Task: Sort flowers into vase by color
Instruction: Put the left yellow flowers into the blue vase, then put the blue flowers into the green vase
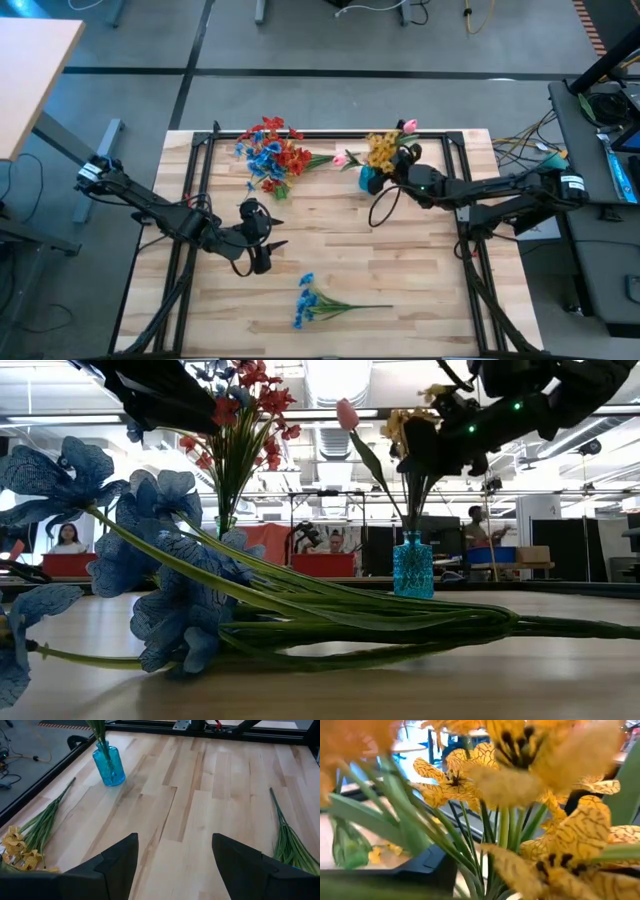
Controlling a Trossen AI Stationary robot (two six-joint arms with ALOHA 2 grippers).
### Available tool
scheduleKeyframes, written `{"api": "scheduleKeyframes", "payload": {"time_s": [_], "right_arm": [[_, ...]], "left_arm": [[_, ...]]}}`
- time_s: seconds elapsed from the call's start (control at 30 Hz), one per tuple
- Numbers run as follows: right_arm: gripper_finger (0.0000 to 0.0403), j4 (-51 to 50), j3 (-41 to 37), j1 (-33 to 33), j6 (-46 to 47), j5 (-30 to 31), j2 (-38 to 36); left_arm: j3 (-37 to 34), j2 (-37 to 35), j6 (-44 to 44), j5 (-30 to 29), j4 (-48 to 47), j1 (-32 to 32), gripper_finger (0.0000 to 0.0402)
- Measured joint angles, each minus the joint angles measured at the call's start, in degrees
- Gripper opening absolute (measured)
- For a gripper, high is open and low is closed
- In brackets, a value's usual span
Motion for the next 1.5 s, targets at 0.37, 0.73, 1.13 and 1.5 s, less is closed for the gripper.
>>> {"api": "scheduleKeyframes", "payload": {"time_s": [0.37, 0.73, 1.13, 1.5], "right_arm": [[0.0338, -15.14, 3.50, 1.47, 4.99, -0.23, -1.06], [0.0368, -16.84, 3.85, 5.95, 5.76, -0.30, -5.08], [0.0368, -30.18, 3.83, 10.47, 17.75, -0.21, -13.34], [0.0369, -43.17, 3.81, 14.72, 31.53, -3.88, -16.79]], "left_arm": [[0.00, 0.00, -1.78, 0.00, -0.03, 0.00, 0.0237], [0.00, 0.00, -3.01, 0.00, -0.05, 0.00, 0.0237], [0.00, 0.34, -4.59, 0.03, -0.09, 0.00, 0.0237], [0.00, 3.51, -8.87, 0.44, -0.05, 0.00, 0.0237]]}}
